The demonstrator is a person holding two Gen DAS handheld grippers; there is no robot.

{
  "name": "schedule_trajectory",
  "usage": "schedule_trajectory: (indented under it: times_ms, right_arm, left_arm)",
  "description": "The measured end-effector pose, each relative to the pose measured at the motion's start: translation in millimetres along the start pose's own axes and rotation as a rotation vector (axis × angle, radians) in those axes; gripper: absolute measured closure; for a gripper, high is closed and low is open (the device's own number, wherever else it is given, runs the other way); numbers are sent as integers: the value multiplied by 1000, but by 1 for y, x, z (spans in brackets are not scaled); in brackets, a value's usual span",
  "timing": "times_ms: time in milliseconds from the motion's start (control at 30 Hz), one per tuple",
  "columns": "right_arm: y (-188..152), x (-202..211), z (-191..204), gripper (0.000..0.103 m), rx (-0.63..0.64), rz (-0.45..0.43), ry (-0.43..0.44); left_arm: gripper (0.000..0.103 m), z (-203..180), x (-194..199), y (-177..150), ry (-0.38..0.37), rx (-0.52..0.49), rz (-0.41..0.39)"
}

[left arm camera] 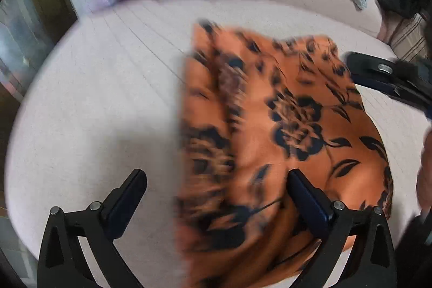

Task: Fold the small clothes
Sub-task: 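Smooth the folded blouse with the right gripper and release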

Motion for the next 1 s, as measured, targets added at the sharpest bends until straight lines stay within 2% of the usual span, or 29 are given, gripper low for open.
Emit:
schedule_trajectory:
  times_ms: [33,67,167,233,300,367,433,500,567,733,833,1000]
  right_arm:
    - [9,-13,12,60,16,32,6]
    - [17,-24,20,60,28,58,2]
    - [33,-71,38,60,38,185,-14]
    - [40,-105,34,60,6,241,-73]
    - [43,-115,33,59,-7,255,-75]
    - [42,-100,34,58,-35,241,-57]
    - [36,-80,32,58,-53,218,-25]
    - [24,-47,27,56,-70,178,19]
    - [10,-17,21,43,-74,130,30]
    - [-35,46,-15,37,-138,62,14]
    - [-51,57,-37,31,-192,50,3]
    - [-74,64,-72,30,-289,50,64]
  left_arm:
    - [0,7,8,-2,39,4,-45]
    - [0,12,13,-6,32,-8,-64]
    - [0,13,6,-17,20,-27,-42]
    - [0,7,-4,-23,47,-67,-15]
    - [0,8,-6,-24,48,-48,-9]
    - [0,9,-5,-22,6,-23,17]
    - [0,10,-2,-21,-5,-13,24]
    - [0,8,1,-18,18,-26,7]
    - [0,4,8,-18,53,-44,-21]
    - [0,-6,23,-17,94,-41,-69]
    - [0,-3,29,-12,87,-11,-98]
    - [0,1,29,1,63,29,-114]
Point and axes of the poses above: each gripper's, at about its wrist camera, not at the fingertips, and x roughly against the way its jaws point, z to its left, y to its top, the point moved 5 cm from there along -x, roughly the way its jaws point, and after that the axes turned 12 degrees about z, right-handed, at the moved point
